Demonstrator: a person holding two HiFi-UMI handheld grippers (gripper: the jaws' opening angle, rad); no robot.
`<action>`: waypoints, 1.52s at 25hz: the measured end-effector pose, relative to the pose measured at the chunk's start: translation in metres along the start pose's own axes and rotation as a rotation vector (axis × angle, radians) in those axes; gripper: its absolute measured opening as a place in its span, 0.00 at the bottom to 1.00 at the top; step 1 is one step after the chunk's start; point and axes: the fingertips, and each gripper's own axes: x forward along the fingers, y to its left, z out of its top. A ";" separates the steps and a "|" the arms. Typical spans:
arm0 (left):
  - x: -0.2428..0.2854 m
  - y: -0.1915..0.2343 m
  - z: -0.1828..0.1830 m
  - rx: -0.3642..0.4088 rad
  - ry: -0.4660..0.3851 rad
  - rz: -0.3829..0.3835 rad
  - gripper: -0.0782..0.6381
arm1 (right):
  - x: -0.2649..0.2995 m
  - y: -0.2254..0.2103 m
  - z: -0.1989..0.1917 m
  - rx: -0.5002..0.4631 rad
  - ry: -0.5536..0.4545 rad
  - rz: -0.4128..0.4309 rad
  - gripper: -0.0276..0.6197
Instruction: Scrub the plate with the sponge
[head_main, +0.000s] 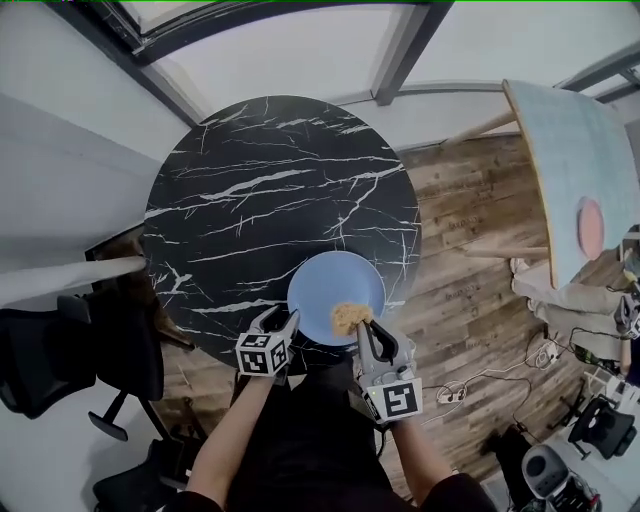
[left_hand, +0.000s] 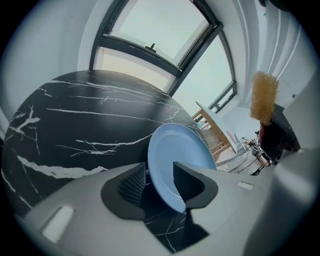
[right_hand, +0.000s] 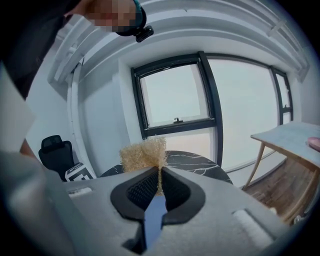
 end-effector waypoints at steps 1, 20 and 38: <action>0.006 0.001 -0.001 -0.010 0.006 0.001 0.36 | 0.005 -0.002 -0.004 -0.003 0.011 0.006 0.07; 0.041 0.022 -0.023 -0.117 0.018 -0.001 0.16 | 0.094 0.031 -0.128 -0.181 0.356 0.171 0.07; 0.038 0.024 -0.031 -0.020 0.038 -0.040 0.17 | 0.133 0.086 -0.214 -0.368 0.649 0.378 0.07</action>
